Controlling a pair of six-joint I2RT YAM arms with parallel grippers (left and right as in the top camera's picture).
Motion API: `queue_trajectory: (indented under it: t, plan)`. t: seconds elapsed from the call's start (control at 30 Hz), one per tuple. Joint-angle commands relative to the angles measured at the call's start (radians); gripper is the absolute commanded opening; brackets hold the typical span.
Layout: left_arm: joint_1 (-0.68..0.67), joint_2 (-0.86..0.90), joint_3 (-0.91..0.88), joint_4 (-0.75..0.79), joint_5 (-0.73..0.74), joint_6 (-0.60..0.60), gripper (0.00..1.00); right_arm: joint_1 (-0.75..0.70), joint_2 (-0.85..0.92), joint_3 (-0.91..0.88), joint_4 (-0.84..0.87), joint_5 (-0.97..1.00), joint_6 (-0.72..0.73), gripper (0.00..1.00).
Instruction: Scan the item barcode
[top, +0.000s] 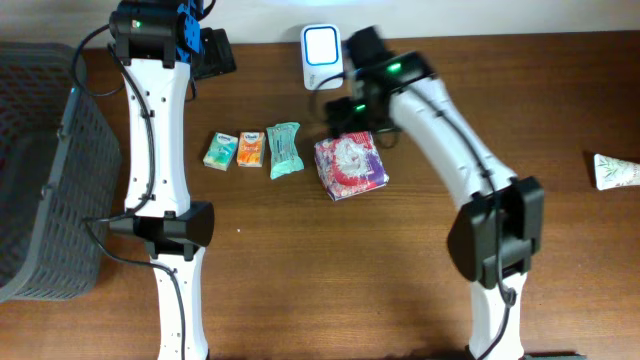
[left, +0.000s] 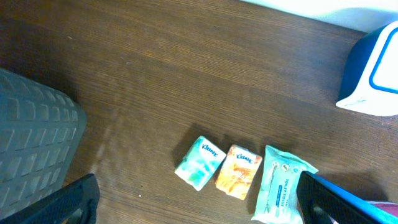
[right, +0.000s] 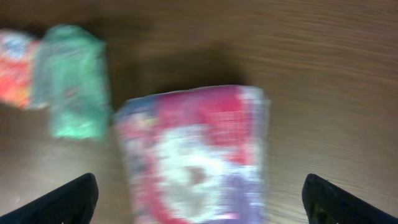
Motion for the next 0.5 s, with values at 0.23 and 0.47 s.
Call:
queue_trajectory:
  t: [0.23, 0.47]
  plan:
    - [-0.002, -0.004, 0.002, -0.001, 0.000, 0.005, 0.99, -0.192, 0.177, -0.143, 0.060, -0.541, -0.337, 0.77]
    - [-0.002, -0.004, 0.002, -0.001, 0.000, 0.005, 0.99, -0.185, 0.203, 0.063, 0.211, -0.726, -0.125, 0.04]
